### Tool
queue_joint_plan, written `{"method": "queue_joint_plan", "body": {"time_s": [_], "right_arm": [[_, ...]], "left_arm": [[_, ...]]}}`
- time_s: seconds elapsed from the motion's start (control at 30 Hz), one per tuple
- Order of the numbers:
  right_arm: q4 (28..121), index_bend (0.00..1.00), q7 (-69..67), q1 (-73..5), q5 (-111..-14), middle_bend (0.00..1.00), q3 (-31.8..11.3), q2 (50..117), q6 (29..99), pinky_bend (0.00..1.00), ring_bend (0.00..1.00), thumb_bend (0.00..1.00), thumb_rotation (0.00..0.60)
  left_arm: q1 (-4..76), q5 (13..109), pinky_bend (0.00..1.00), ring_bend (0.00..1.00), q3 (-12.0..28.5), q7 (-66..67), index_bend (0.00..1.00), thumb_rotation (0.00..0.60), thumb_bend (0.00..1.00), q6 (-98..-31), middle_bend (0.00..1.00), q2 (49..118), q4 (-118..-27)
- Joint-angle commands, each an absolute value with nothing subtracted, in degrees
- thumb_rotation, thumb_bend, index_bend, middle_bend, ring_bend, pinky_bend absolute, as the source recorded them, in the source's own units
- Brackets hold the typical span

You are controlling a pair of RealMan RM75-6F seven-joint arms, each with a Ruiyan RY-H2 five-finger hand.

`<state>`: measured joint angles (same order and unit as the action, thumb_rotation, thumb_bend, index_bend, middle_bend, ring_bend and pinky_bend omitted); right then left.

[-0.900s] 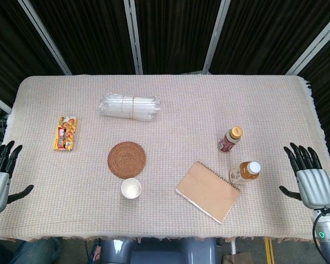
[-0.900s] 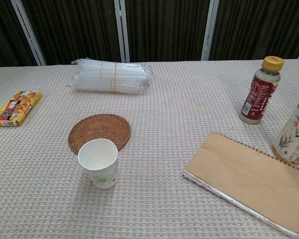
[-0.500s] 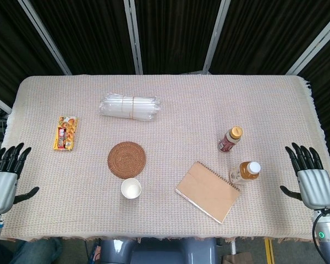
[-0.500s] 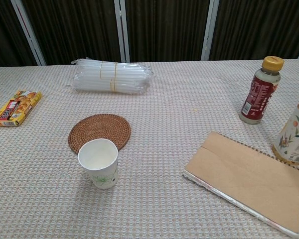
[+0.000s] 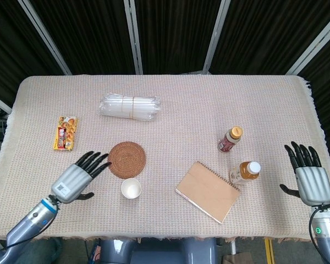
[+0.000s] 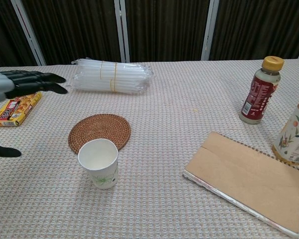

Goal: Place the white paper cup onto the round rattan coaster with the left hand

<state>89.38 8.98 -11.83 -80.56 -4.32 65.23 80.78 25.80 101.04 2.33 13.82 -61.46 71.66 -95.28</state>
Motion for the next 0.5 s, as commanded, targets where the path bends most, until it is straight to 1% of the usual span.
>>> {"method": "queue_joint_plan", "body": {"time_s": [0.03,0.1,0.17,0.37,0.5], "right_arm": [[89.1,0.00,9.3,-12.0,-79.6,0.00,-4.8,65.3,80.1,0.00,0.00,0.00,0.600],[89.1,0.00,9.4,-12.0,-79.0,0.00,-5.1,65.3,80.0,0.00,0.00,0.00,0.600],[89.0,0.00,9.5,-11.8,-78.6,0.00,-5.3,65.2,80.1,0.00,0.00,0.00,0.600],[88.8,0.00,9.2,-11.3,-77.4,0.00,-6.0,64.9,80.4,0.00,0.00,0.00,0.600],[88.8,0.00,8.6,-11.2,-77.1,0.00,-6.2,64.6,80.1,0.00,0.00,0.00,0.600]], "left_arm": [[30.7,101.4,0.11,0.00,3.7,16.4,0.13,0.600,0.00,-55.6,0.00,75.6,-94.0],[32.5,100.7,0.12,0.00,4.1,16.7,0.14,0.600,0.00,-53.1,0.00,77.0,-94.1],[33.4,100.8,0.13,0.01,4.3,17.4,0.15,0.600,0.00,-52.2,0.01,77.5,-93.9],[36.4,98.8,0.20,0.07,4.8,20.2,0.18,0.600,0.00,-48.2,0.06,80.7,-92.4],[37.4,96.9,0.28,0.14,4.9,22.0,0.26,0.600,0.00,-47.1,0.15,82.9,-91.0]]}}
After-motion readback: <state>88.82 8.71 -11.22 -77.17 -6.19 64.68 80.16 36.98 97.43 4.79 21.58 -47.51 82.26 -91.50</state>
